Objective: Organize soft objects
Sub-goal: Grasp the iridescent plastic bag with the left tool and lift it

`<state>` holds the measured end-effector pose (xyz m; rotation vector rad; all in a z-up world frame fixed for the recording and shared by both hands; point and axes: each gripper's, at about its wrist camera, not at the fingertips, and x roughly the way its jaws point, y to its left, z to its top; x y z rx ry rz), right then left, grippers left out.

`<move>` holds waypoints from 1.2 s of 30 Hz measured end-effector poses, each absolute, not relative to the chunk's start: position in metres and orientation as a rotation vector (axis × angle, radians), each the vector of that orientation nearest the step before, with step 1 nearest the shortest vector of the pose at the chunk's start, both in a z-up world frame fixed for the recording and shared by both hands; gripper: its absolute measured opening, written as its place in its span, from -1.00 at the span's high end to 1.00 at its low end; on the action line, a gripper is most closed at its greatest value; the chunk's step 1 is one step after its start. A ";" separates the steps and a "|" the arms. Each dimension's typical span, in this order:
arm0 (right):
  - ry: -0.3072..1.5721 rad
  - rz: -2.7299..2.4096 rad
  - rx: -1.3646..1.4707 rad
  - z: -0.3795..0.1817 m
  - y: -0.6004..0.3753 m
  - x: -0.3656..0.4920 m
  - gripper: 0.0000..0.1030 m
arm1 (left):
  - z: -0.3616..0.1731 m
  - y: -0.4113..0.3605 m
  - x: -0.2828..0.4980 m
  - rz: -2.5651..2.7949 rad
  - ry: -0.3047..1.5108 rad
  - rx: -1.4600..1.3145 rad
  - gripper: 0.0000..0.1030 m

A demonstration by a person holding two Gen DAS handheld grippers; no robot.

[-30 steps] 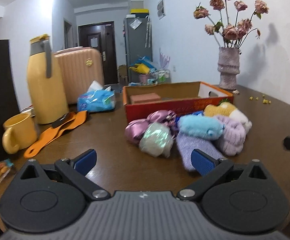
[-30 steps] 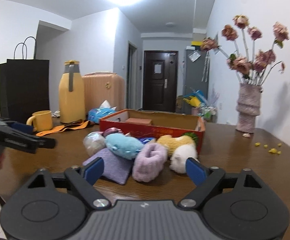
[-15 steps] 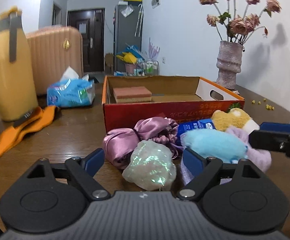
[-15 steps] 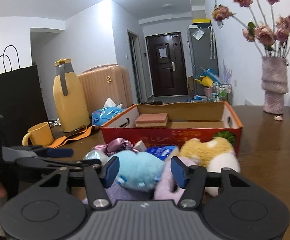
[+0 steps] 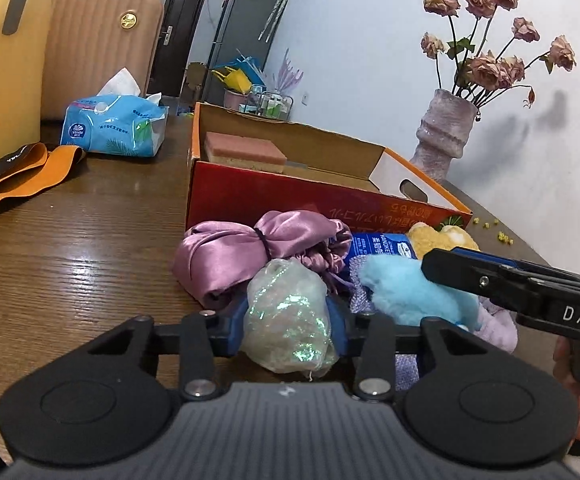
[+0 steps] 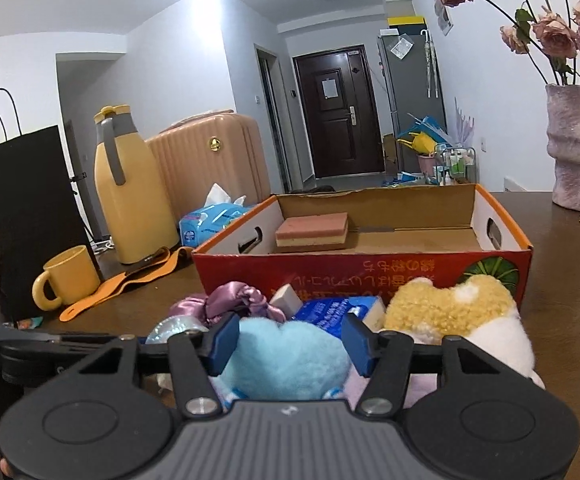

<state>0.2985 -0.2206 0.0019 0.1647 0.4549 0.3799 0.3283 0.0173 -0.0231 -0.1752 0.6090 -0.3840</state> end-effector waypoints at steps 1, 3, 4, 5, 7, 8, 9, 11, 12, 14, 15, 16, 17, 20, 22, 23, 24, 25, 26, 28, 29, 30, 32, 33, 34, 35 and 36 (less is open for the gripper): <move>0.453 0.392 0.167 0.002 -0.219 0.298 -0.10 | -0.023 0.017 0.327 -0.383 0.607 -0.175 0.21; 0.454 0.410 0.170 0.003 -0.214 0.296 -0.10 | -0.020 0.017 0.325 -0.380 0.600 -0.175 0.25; 0.452 0.419 0.165 0.004 -0.212 0.294 -0.10 | -0.017 0.018 0.321 -0.379 0.590 -0.179 0.25; 0.445 0.428 0.158 0.005 -0.211 0.291 -0.10 | -0.013 0.020 0.316 -0.383 0.577 -0.187 0.26; 0.424 0.427 0.151 0.009 -0.210 0.283 -0.10 | -0.005 0.021 0.304 -0.395 0.558 -0.202 0.26; 0.417 0.419 0.152 0.011 -0.212 0.279 -0.10 | 0.000 0.020 0.298 -0.400 0.554 -0.205 0.26; 0.411 0.413 0.165 0.014 -0.214 0.275 -0.10 | 0.004 0.020 0.291 -0.415 0.548 -0.208 0.26; 0.404 0.427 0.196 0.018 -0.219 0.264 -0.10 | 0.011 0.018 0.275 -0.499 0.546 -0.223 0.25; 0.401 0.437 0.201 0.019 -0.221 0.258 -0.10 | 0.012 0.018 0.268 -0.547 0.557 -0.238 0.24; 0.398 0.451 0.182 0.020 -0.224 0.243 -0.10 | 0.010 0.016 0.255 -0.639 0.604 -0.281 0.23; 0.401 0.455 0.174 0.020 -0.227 0.235 -0.10 | 0.008 0.014 0.249 -0.675 0.625 -0.302 0.22; 0.406 0.458 0.172 0.019 -0.230 0.229 -0.10 | 0.005 0.010 0.242 -0.707 0.644 -0.310 0.17; 0.417 0.462 0.172 0.017 -0.233 0.222 -0.10 | 0.002 0.006 0.236 -0.715 0.653 -0.304 0.15; 0.460 0.462 0.181 0.006 -0.241 0.205 -0.10 | -0.008 -0.004 0.228 -0.684 0.682 -0.276 0.13; 0.500 0.454 0.201 -0.005 -0.246 0.197 -0.10 | -0.016 -0.007 0.226 -0.685 0.716 -0.265 0.07; 0.519 0.455 0.221 -0.010 -0.248 0.194 -0.10 | -0.019 -0.008 0.223 -0.683 0.726 -0.253 0.04; 0.534 0.459 0.242 -0.014 -0.249 0.191 -0.10 | -0.022 -0.007 0.220 -0.682 0.728 -0.240 -0.03; 0.543 0.467 0.265 -0.018 -0.250 0.187 -0.09 | -0.022 -0.007 0.215 -0.683 0.724 -0.226 -0.10; 0.552 0.478 0.285 -0.021 -0.250 0.186 -0.04 | -0.022 -0.007 0.210 -0.682 0.717 -0.212 -0.13; 0.564 0.490 0.295 -0.023 -0.248 0.183 0.00 | -0.021 -0.002 0.201 -0.678 0.697 -0.190 -0.25; 0.567 0.489 0.288 -0.024 -0.245 0.181 0.02 | -0.021 0.003 0.197 -0.676 0.688 -0.191 -0.27; 0.572 0.487 0.275 -0.024 -0.243 0.180 0.03 | -0.020 0.006 0.195 -0.672 0.681 -0.198 -0.29; 0.579 0.478 0.250 -0.025 -0.238 0.177 0.07 | -0.018 0.021 0.192 -0.627 0.662 -0.229 -0.30; 0.573 0.473 0.251 -0.024 -0.238 0.175 0.07 | -0.017 0.027 0.191 -0.604 0.656 -0.246 -0.30; 0.563 0.477 0.263 -0.023 -0.239 0.173 0.07 | -0.017 0.036 0.191 -0.570 0.653 -0.271 -0.30; 0.557 0.484 0.273 -0.021 -0.240 0.172 0.07 | -0.014 0.042 0.188 -0.539 0.650 -0.291 -0.30; 0.552 0.491 0.279 -0.019 -0.240 0.170 0.07 | -0.013 0.048 0.187 -0.515 0.645 -0.304 -0.30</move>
